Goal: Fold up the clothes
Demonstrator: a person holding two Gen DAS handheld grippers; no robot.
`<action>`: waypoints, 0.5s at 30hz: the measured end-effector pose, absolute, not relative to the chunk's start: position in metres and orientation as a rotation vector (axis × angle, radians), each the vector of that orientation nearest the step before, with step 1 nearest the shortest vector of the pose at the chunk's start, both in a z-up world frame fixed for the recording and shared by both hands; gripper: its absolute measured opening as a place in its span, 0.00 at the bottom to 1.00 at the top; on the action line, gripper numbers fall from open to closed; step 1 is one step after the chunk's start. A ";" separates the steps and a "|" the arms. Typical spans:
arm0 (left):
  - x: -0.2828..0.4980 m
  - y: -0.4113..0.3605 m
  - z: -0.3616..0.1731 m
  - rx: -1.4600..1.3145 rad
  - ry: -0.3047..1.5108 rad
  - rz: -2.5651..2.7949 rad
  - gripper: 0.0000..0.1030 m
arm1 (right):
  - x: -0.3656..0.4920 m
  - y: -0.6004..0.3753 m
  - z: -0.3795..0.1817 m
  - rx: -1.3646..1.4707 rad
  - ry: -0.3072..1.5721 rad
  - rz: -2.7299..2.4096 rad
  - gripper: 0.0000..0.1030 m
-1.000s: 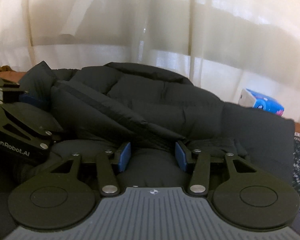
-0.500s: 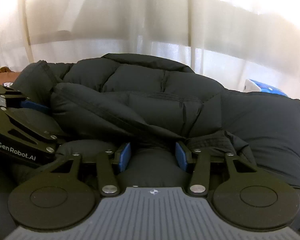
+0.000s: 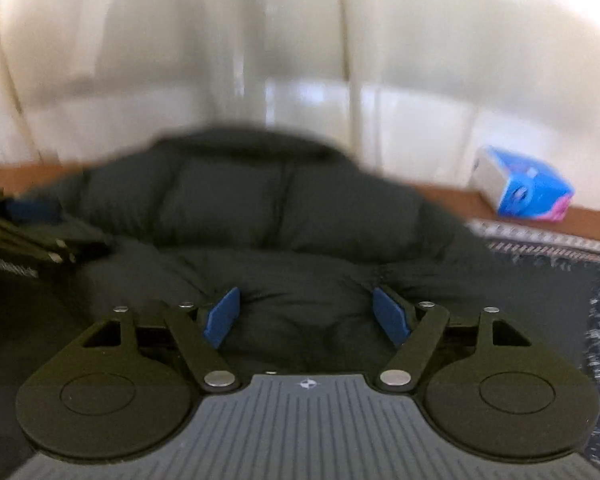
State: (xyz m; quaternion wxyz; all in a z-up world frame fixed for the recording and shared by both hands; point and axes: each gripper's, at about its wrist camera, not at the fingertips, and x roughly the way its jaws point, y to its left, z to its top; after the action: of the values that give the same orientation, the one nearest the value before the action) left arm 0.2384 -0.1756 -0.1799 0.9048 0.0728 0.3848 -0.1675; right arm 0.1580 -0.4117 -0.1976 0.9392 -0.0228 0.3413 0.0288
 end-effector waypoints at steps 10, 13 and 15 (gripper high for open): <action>0.240 -0.159 -0.157 0.085 0.833 -0.322 0.90 | 0.165 -0.416 -0.198 -0.003 0.681 0.071 0.78; 0.201 -0.143 -0.128 0.069 0.741 -0.367 0.93 | 0.130 -0.412 -0.156 -0.022 0.596 0.101 0.77; 0.174 -0.142 -0.130 0.127 0.722 -0.381 0.94 | 0.103 -0.405 -0.139 -0.051 0.552 0.134 0.79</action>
State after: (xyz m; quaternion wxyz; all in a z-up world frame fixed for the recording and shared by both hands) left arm 0.1740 -0.1422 -0.1296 0.9159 0.0619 0.3509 -0.1851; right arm 0.1030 -0.4050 -0.1386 0.9597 -0.0252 0.2720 0.0659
